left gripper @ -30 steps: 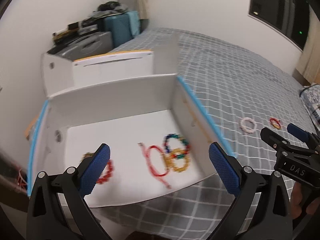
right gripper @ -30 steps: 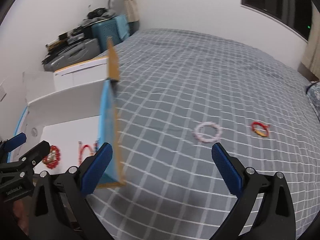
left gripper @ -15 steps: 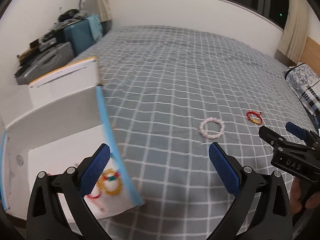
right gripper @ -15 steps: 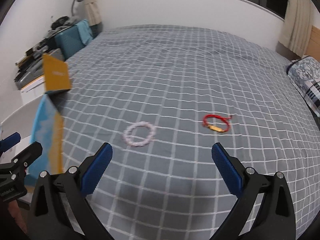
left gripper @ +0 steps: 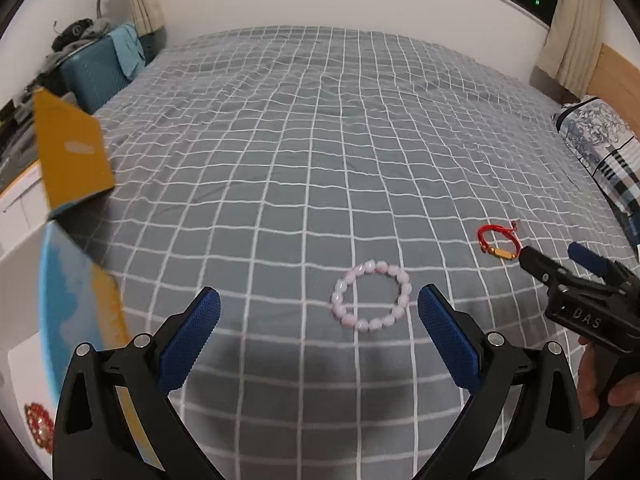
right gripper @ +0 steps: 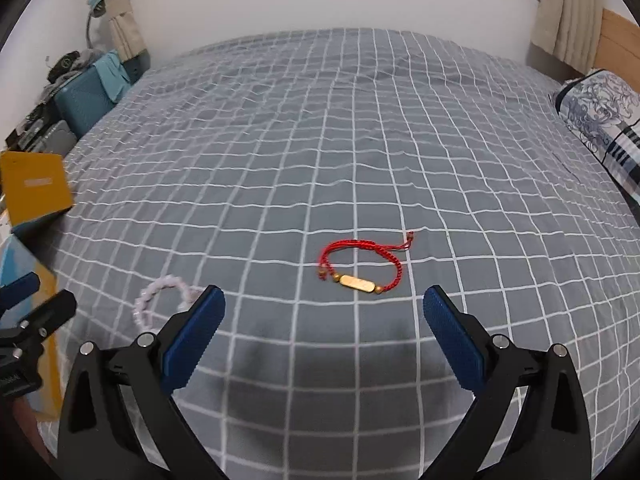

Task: Organize jewelry
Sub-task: 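Move both open tools back over the pink bead and red string bracelets, then grasp the pink bead bracelet with left tool while right tool grasps red string bracelet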

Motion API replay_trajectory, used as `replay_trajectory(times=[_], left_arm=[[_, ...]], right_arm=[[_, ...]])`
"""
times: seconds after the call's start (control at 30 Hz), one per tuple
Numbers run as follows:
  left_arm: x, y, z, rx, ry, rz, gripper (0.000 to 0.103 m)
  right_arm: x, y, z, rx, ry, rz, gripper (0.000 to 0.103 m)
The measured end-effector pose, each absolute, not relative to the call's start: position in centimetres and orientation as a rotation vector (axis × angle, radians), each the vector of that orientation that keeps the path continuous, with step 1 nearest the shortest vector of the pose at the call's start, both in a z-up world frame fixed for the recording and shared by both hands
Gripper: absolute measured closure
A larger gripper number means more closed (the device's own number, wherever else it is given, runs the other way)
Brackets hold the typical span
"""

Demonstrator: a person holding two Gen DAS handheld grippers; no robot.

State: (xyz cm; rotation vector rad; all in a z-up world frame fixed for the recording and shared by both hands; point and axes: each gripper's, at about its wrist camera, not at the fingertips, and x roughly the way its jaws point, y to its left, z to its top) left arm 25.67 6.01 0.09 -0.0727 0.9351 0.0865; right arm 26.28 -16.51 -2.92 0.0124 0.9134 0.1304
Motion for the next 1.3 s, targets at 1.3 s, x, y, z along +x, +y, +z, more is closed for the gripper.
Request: replay_trajectory(times=[1.3], left_arm=[[32.4,3.1,-9.6,-0.067,1.054,0.024,0.025]], right_arm=[[32.2,-18.2,-10.7,0.067,1.046,0.105,0.021]])
